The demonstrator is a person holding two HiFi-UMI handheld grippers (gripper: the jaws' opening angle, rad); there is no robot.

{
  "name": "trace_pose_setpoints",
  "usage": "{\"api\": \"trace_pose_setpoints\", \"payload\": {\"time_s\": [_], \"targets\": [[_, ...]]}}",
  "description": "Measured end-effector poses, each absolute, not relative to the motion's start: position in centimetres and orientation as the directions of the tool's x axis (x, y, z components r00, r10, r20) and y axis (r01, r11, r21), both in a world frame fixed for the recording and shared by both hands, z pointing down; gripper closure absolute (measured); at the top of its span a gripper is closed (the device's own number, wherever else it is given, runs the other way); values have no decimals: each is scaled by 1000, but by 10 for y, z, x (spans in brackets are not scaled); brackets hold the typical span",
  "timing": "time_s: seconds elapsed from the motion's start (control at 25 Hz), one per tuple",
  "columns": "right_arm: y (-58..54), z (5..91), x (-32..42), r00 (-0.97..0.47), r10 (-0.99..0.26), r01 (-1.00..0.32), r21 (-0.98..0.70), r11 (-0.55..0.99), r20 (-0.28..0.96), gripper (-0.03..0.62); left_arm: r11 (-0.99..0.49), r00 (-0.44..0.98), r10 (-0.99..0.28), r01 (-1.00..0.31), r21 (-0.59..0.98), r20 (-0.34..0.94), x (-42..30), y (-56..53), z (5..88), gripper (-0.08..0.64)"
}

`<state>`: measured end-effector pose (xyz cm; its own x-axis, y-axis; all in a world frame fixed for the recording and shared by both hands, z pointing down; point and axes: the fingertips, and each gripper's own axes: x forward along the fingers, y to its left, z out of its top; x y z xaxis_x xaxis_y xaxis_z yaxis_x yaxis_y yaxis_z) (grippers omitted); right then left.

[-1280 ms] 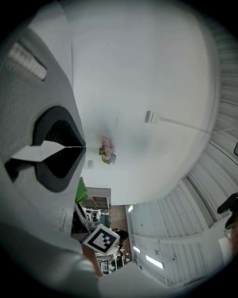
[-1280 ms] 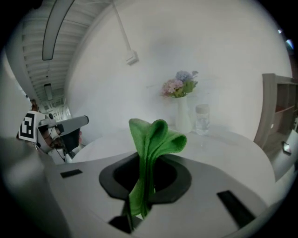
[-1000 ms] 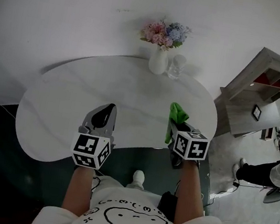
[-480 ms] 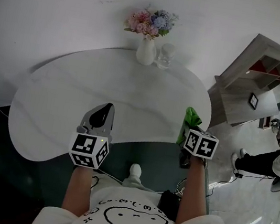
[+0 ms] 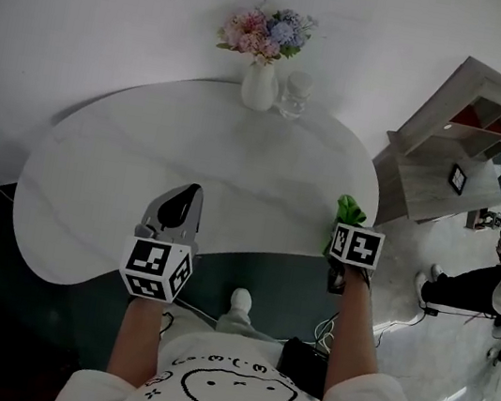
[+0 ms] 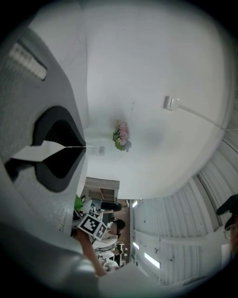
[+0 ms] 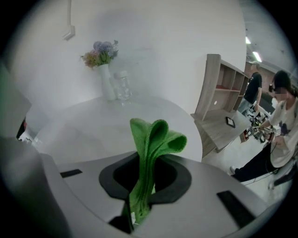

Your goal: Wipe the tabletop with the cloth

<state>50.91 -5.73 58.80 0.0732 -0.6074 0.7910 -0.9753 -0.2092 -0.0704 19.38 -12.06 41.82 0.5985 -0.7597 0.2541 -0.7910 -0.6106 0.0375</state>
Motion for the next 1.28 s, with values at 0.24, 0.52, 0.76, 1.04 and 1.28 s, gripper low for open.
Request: {"api": "trace_pose_setpoints", "payload": {"time_s": [0.24, 0.52, 0.76, 1.04, 1.28], "targets": [[-62, 611, 508, 86, -540, -987, -1, -159, 838, 546, -588, 572, -775, -809, 24, 268, 185, -125, 420, 541], [-65, 613, 500, 78, -523, -986, -13, -168, 849, 546, -575, 565, -780, -817, 47, 270, 180, -126, 422, 541], [-68, 614, 488, 100, -510, -988, 26, -151, 855, 546, -584, 573, -776, -811, 46, 262, 176, -124, 419, 541], [-70, 614, 474, 109, -513, -987, 30, -161, 851, 546, -601, 594, -761, -797, 64, 260, 158, -119, 418, 541], [-73, 615, 465, 125, -487, -985, 51, -163, 864, 546, -605, 599, -757, -793, 64, 260, 136, -118, 414, 541]]}}
